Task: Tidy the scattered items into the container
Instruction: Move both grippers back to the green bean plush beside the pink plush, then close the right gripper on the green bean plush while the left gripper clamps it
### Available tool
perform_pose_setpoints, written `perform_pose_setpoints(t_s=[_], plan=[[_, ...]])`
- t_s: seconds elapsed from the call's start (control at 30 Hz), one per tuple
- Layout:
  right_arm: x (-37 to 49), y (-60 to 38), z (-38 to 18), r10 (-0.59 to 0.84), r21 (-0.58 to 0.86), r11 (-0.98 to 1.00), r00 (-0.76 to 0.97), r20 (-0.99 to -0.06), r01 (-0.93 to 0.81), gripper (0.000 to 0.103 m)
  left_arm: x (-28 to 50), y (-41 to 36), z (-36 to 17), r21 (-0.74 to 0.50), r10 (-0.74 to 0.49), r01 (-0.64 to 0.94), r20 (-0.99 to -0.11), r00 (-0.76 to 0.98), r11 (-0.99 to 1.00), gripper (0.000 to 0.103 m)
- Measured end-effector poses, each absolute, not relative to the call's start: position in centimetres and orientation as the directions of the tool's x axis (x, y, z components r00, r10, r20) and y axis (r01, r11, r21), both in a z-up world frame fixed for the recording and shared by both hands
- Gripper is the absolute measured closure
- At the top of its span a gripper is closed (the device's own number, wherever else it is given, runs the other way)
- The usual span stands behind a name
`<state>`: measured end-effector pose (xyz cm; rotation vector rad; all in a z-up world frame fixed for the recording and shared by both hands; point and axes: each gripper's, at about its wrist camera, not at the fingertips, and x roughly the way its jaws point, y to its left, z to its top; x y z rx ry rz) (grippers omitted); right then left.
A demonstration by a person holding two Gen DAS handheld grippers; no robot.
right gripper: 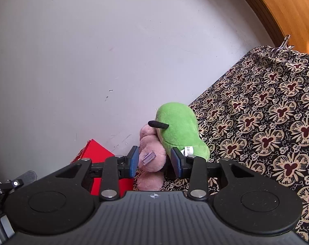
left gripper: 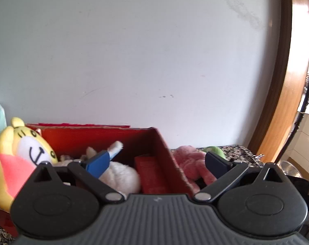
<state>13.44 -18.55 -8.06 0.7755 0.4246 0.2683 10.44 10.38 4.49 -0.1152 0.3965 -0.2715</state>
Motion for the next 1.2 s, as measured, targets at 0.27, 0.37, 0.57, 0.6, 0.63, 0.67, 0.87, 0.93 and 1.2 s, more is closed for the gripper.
perform_pose_setpoints(t_s=[0.27,0.37,0.57,0.6,0.63,0.67,0.87,0.93,1.2], plan=[[13.5,-18.5,-8.3,0.327,0.620,0.781,0.891,-0.315,-0.068,0.066,10.5,2.2,2.7,-0.151,-0.493,0.477,-0.421,0.761,0.866,0.014],[13.7,-19.1,-8.7,0.324,0.612,0.788,0.888,-0.327,-0.062,0.066,11.7,0.6,0.9,-0.222,-0.561,0.522,-0.456,0.691,0.824,0.016],[14.1,-22.5,-9.9,0.327,0.664,0.747,0.881,-0.343,-0.019,0.066,15.8,-1.0,-4.1,-0.451,-0.655,0.475,-0.522,0.546,0.756,0.021],[14.4,-23.3,-10.1,0.333,0.678,0.735,0.878,-0.345,-0.012,0.066,16.4,-1.2,-4.9,-0.474,-0.661,0.461,-0.532,0.529,0.750,0.021],[14.5,-23.8,-10.3,0.338,0.689,0.725,0.875,-0.346,-0.007,0.066,17.1,-1.5,-5.5,-0.492,-0.666,0.450,-0.539,0.515,0.745,0.021],[14.6,-24.4,-10.5,0.345,0.699,0.715,0.871,-0.349,-0.003,0.066,17.4,-1.8,-5.9,-0.483,-0.652,0.438,-0.546,0.527,0.758,0.022],[16.3,-25.0,-11.2,0.409,0.729,0.684,0.838,-0.362,-0.019,0.065,18.9,-4.2,-5.8,-0.393,-0.616,0.475,-0.549,0.565,0.787,0.021],[16.9,-24.8,-11.3,0.425,0.738,0.674,0.833,-0.355,-0.029,0.065,19.6,-4.4,-6.1,-0.379,-0.598,0.465,-0.558,0.575,0.800,0.021],[20.8,-23.9,-12.1,0.509,0.767,0.636,0.794,-0.334,-0.086,0.062,22.2,-2.6,-7.4,-0.449,-0.582,0.375,-0.565,0.585,0.811,0.021]])
